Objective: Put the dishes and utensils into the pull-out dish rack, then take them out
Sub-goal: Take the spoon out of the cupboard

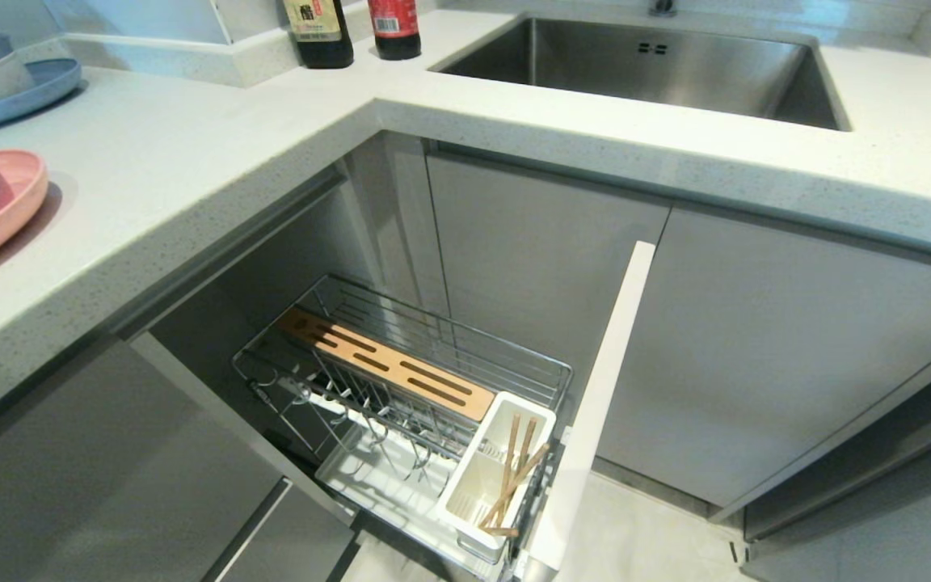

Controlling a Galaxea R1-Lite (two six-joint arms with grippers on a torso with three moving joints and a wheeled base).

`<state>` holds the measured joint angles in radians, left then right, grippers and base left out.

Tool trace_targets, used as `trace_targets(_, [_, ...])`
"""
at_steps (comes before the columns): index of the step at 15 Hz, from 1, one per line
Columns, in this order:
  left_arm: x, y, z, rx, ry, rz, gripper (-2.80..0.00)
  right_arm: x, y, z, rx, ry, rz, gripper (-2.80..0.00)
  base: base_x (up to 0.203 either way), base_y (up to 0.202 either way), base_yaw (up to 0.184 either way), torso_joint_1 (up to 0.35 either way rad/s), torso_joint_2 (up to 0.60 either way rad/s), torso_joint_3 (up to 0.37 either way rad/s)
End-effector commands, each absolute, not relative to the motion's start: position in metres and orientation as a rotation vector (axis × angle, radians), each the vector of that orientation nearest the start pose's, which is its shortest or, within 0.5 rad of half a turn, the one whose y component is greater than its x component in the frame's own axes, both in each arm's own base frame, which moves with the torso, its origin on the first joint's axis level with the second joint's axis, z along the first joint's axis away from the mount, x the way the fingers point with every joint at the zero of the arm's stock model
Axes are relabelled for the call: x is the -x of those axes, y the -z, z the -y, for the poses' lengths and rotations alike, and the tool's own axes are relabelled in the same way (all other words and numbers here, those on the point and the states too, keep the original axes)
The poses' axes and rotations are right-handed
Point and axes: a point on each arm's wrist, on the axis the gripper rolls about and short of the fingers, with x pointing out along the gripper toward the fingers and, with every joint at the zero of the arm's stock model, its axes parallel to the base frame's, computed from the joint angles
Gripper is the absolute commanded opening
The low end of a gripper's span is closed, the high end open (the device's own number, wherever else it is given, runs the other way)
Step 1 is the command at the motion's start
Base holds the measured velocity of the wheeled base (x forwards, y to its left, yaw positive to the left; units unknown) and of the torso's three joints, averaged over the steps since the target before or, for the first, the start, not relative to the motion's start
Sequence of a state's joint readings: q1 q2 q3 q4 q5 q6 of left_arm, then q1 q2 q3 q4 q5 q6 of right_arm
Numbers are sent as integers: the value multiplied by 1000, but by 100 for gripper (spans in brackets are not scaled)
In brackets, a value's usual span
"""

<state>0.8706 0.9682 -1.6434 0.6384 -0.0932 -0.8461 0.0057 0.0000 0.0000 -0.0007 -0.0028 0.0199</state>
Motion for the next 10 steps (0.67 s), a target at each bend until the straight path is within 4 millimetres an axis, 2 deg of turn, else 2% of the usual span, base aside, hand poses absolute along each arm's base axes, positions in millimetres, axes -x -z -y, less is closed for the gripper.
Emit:
trace_targets(1, [-30,-420,-35,816,-757,364,-280,23,-75,0,-20,-3,-1,-280,0,0,0,0,0,0])
trace_targets(6, [-40,-421,-56,833,-823,439,-280,23,-75,0,-20,-3,0,-280,0,0,0,0,0,0])
trace_targets(10, [-58,-417,-82,875,-834,387,-280,23,-75,0,-20,-3,-1,-280,0,0,0,0,0,0])
